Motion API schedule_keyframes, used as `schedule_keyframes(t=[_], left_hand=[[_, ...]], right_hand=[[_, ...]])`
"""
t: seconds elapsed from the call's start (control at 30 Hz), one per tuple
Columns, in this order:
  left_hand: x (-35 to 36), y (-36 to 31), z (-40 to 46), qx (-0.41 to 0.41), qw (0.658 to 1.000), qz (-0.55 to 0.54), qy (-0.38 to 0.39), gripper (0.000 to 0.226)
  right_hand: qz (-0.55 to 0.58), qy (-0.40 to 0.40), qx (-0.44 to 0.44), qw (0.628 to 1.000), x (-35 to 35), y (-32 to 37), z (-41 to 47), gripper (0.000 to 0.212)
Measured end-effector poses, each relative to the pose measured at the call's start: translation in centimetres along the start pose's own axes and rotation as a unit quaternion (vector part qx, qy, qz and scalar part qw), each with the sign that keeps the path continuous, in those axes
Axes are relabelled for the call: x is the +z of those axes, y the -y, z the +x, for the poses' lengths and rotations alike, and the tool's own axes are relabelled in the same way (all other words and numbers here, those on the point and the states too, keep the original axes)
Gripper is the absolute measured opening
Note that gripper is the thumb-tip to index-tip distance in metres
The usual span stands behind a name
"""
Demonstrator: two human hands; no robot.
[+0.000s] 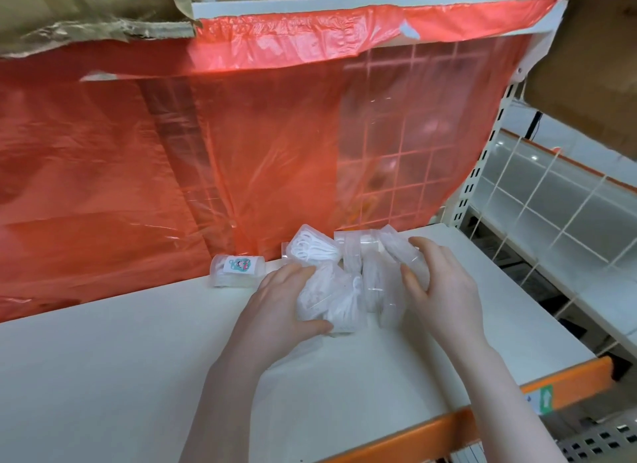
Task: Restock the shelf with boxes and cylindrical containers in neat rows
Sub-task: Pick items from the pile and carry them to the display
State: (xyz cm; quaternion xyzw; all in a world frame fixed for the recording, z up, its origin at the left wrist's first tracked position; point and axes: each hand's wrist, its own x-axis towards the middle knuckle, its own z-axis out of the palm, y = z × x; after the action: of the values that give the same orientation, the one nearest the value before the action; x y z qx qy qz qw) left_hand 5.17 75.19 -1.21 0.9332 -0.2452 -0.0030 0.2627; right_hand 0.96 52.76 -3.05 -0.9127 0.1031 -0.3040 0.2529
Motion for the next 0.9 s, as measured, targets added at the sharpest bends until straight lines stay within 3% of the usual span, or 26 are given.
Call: schedule_keyframes(t=[0.23,0.67,0.8,0.9], left_hand=[[0.7,-0.4,0.9,0.012,1.000,0.015,0.004,0.074],[0.7,-0.1,1.7,0.014,1.000,0.019,-0.008,0.066],[0.7,0.0,1.8,0.012,1.000,0.022,-0.004,0.065],[0.5,0.1,1.9,0.011,1.000,0.020,0.006,0.065]], right_hand=[[0.030,-0.016,0.021,0.999,-0.9,-1.1,-0.8,0.030],[0.087,-0.008,0.058,0.994,-1.4,-1.6,0.4,0.041],[0.013,0.035,0.073,0.997,-1.4,-1.8,1.1,0.035],[-0.048,0.082,0.064,0.993,-1.6,-1.9,1.5,0.052]])
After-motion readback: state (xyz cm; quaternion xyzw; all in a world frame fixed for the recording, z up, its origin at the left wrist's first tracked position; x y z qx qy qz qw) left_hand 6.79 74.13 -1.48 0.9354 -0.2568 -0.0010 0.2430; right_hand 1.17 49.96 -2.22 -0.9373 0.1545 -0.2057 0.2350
